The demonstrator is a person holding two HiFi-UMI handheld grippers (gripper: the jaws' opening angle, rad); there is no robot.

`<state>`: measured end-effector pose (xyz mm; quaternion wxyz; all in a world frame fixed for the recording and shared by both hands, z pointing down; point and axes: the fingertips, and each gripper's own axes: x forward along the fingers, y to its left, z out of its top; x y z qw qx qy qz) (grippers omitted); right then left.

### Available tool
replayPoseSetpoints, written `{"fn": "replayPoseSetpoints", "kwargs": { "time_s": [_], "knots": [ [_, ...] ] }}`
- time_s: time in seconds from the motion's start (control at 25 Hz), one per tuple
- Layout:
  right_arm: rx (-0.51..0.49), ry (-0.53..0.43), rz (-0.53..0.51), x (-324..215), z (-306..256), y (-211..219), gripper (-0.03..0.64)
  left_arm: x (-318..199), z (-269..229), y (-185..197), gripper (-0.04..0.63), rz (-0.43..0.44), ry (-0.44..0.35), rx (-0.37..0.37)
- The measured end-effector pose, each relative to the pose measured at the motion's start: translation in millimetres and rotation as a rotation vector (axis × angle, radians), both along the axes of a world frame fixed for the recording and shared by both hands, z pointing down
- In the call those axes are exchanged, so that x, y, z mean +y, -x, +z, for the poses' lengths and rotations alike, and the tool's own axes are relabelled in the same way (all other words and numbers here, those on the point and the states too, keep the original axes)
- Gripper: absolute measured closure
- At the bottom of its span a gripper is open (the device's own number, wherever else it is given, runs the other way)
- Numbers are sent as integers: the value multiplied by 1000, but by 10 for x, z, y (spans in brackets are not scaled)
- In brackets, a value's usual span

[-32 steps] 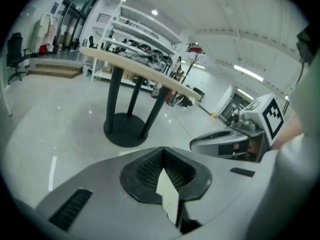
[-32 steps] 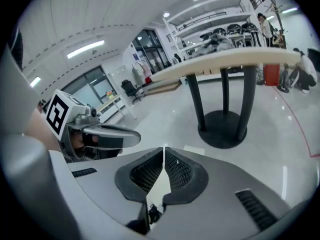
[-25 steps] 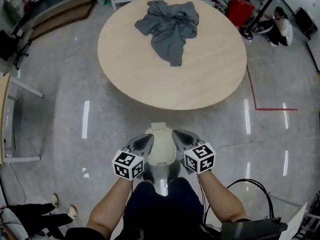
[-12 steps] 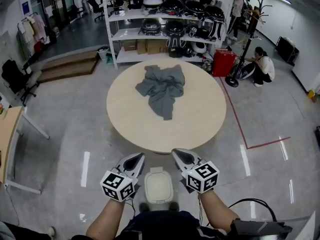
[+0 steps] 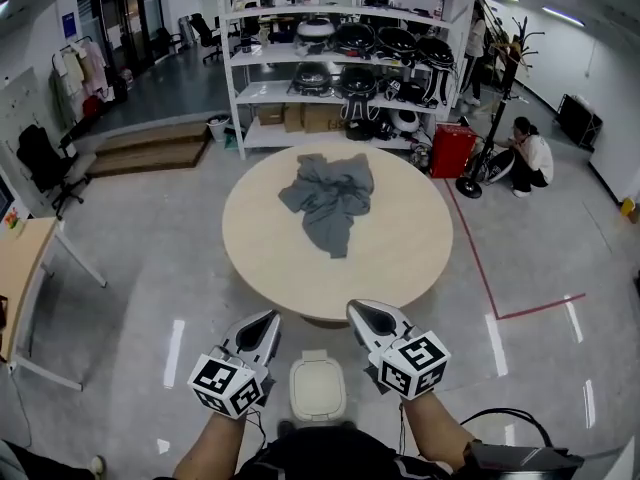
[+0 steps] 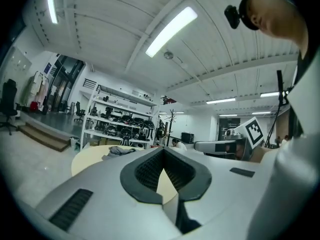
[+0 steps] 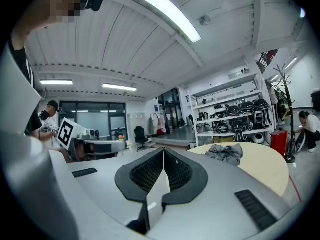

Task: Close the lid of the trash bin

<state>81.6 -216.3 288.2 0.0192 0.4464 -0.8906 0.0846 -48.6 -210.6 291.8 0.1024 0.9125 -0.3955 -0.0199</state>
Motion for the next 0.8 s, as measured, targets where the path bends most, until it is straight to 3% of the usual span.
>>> {"fn": "replayPoseSetpoints", "kwargs": {
  "time_s": [0.4, 0.52, 0.8],
  "knots": [
    [-47, -38, 22, 125, -168, -237, 606, 262, -95, -71, 595, -34, -16, -22],
    [-57, -54, -20, 223, -154, -249, 606, 418, -12, -130, 595, -29, 28, -34],
    [-49, -22, -56, 297, 182, -383, 606, 778, 293, -101, 595, -114, 111, -61]
  ]
}}
